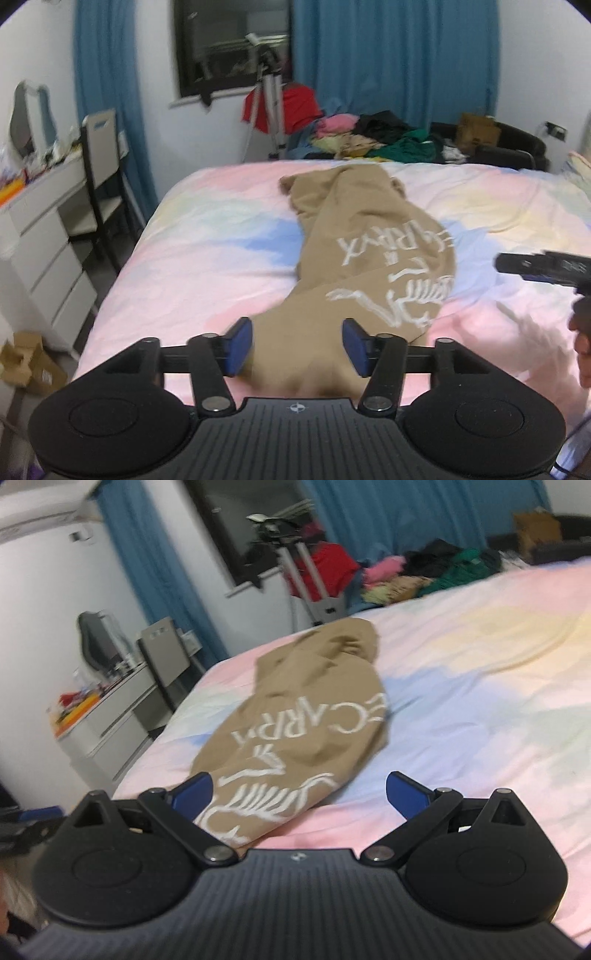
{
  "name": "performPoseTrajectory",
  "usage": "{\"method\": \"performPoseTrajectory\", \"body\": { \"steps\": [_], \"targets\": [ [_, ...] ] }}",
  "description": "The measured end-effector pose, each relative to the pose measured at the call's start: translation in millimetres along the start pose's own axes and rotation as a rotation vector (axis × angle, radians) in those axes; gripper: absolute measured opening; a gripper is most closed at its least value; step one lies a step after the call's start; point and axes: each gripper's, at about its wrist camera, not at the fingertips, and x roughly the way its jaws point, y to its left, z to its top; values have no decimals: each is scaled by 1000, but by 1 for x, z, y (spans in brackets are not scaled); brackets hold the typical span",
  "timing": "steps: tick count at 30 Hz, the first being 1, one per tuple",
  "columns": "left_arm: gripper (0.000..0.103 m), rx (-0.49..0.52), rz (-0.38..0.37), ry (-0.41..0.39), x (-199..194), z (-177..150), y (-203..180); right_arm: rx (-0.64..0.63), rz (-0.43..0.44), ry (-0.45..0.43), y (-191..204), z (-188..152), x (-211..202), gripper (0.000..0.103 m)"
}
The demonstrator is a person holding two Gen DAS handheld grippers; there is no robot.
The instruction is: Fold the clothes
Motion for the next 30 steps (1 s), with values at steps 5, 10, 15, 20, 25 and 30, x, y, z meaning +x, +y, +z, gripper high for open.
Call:
{"method": "performPoseTrajectory", "body": {
  "steps": [5,10,15,20,25,30],
  "targets": [
    [81,100,-76,-39,30,26,-40,53,-51,-13,-14,11,1,102],
    [80,114,-182,53,124,43,-89,123,-69,-52,-29,19,0,102],
    [78,160,-287,58,196,57,-138,175,-123,-155,-52,32,-13,102],
    [1,192,-242,105,252,62,-164,141,-131,-225,-66,41,-11,102],
    [1,-11,-220,37,250,75,-107,145,-91,-175,-67,37,9,102],
    [1,-225,-51,-43,240,84,-15,106,-80,-181,-56,35,11,102]
  ]
}}
